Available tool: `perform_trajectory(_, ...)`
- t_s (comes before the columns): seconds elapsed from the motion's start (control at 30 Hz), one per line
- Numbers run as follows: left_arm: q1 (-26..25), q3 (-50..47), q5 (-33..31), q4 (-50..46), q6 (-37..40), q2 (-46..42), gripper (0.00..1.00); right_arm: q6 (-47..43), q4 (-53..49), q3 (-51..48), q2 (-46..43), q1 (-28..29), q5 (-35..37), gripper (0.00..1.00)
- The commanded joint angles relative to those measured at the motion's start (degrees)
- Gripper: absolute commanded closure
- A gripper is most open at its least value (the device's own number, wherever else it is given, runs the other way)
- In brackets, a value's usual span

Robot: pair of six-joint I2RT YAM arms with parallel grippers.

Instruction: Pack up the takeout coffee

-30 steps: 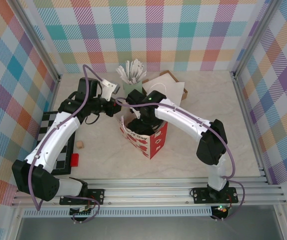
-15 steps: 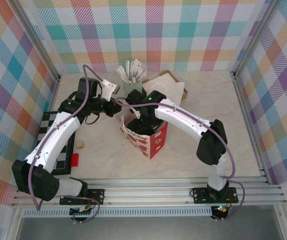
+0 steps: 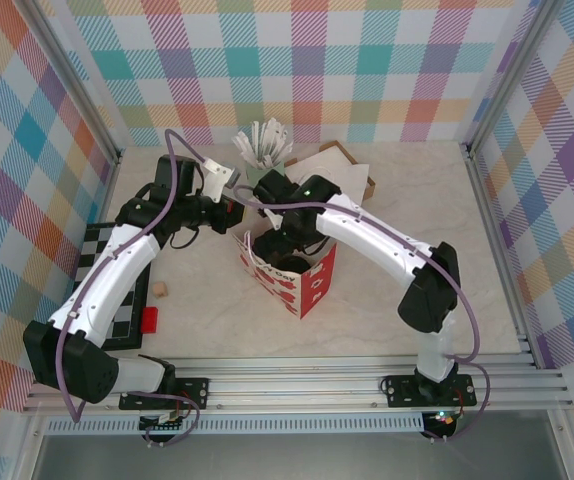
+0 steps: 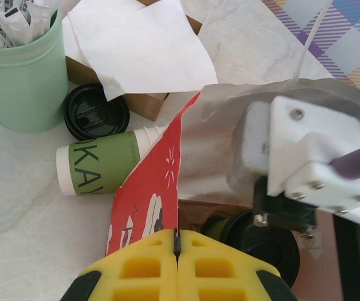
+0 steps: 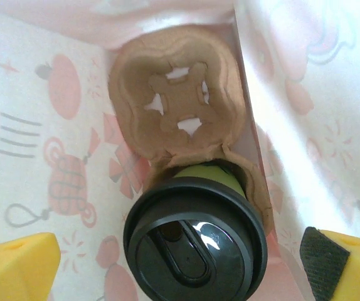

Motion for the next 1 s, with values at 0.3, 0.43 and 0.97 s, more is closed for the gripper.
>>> perform_trajectory(0.3,-0.1,0.1,1.4,0.0,1.0,-1.7,1.0,-1.3,-0.6,3.4,-3.2,0.3,1.8,0.0)
perform_trajectory(0.43,-0.1,0.1,1.3,0.1,0.9,-1.6,1.0,-1.3,0.1,3.6,-4.0,0.3,1.4,0.0)
perform_trajectory(0.97,-0.1,0.1,0.8,0.5,0.0,-1.2,1.0,-1.8,9.6,1.9,-10.4,0.4,1.7,0.0)
